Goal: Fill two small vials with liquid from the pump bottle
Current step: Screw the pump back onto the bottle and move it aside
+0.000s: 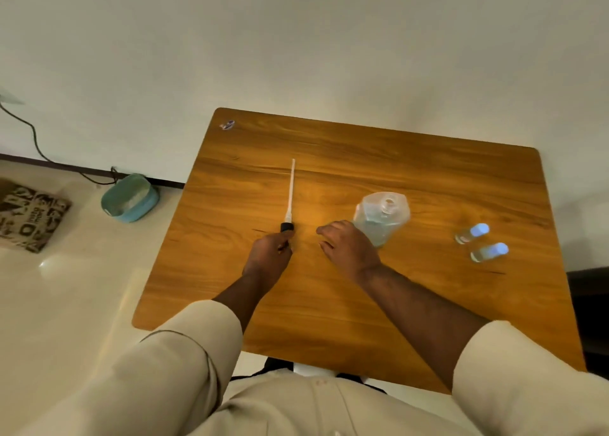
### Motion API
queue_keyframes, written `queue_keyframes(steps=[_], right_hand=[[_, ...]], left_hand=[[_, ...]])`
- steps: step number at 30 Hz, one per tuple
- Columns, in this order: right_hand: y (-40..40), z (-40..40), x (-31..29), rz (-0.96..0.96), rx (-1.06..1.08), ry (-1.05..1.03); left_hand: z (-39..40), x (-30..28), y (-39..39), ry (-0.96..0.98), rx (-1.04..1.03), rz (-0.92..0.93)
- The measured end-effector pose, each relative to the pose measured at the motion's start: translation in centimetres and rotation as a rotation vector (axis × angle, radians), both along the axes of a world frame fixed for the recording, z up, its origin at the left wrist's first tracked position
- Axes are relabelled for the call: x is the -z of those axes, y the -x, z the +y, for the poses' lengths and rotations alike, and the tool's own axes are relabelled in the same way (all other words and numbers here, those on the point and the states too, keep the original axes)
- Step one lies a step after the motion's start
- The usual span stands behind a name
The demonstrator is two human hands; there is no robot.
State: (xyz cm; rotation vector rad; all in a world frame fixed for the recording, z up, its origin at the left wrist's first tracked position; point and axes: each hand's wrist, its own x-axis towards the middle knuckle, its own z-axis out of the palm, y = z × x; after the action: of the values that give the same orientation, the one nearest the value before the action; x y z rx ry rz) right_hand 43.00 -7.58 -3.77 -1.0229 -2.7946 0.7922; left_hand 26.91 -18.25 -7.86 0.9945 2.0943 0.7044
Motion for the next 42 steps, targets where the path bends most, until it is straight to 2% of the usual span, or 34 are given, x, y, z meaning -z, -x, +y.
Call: queue_keyframes(steps=[6, 9, 12, 15, 17, 20, 24, 27, 30, 33, 42], right_hand=[[5.8, 0.6, 1.9, -0.216, -0.123, -0.072], [7.7, 1.0, 2.9, -0.414, -0.282, -0.129], [8.6, 1.6, 3.3, -0.555, -0.382, -0.048], [8.7, 2.1, 3.0, -0.606, -0.427, -0.067], [8.6, 2.3, 1.8, -0.533, -0.386, -0.094], [8.2, 2.8, -2.2, -0.24, -0.229, -0.165], [5.1, 4.2, -10.5, 0.114, -0.052, -0.313], [1.3, 5.0, -17.0, 0.316, 0.077, -0.296], [-3.3, 5.4, -22.3, 0.358, 0.211, -0.22], [-7.1, 5.6, -25.2, 0.431, 0.323, -0.123], [-11.6, 5.5, -26.3, 0.566, 0.379, -0.051]], left_hand=[[0.2, 0.4, 5.4, 0.041, 0.041, -0.008], [0.5, 0.6, 7.4, 0.065, 0.047, 0.001], [1.1, 0.4, 8.6, 0.072, 0.042, -0.021], [1.5, -0.6, 9.1, 0.035, -0.006, -0.081], [1.7, -1.7, 9.2, -0.01, -0.04, -0.111], [2.2, -4.0, 8.9, -0.082, -0.058, -0.144], [2.8, -7.9, 6.2, -0.218, -0.003, -0.195], [2.8, -10.6, 3.5, -0.308, 0.046, -0.263], [4.0, -12.7, 0.2, -0.371, 0.053, -0.277], [6.0, -13.8, -3.6, -0.386, 0.094, -0.259], [10.3, -11.9, -10.1, -0.321, 0.174, -0.176]])
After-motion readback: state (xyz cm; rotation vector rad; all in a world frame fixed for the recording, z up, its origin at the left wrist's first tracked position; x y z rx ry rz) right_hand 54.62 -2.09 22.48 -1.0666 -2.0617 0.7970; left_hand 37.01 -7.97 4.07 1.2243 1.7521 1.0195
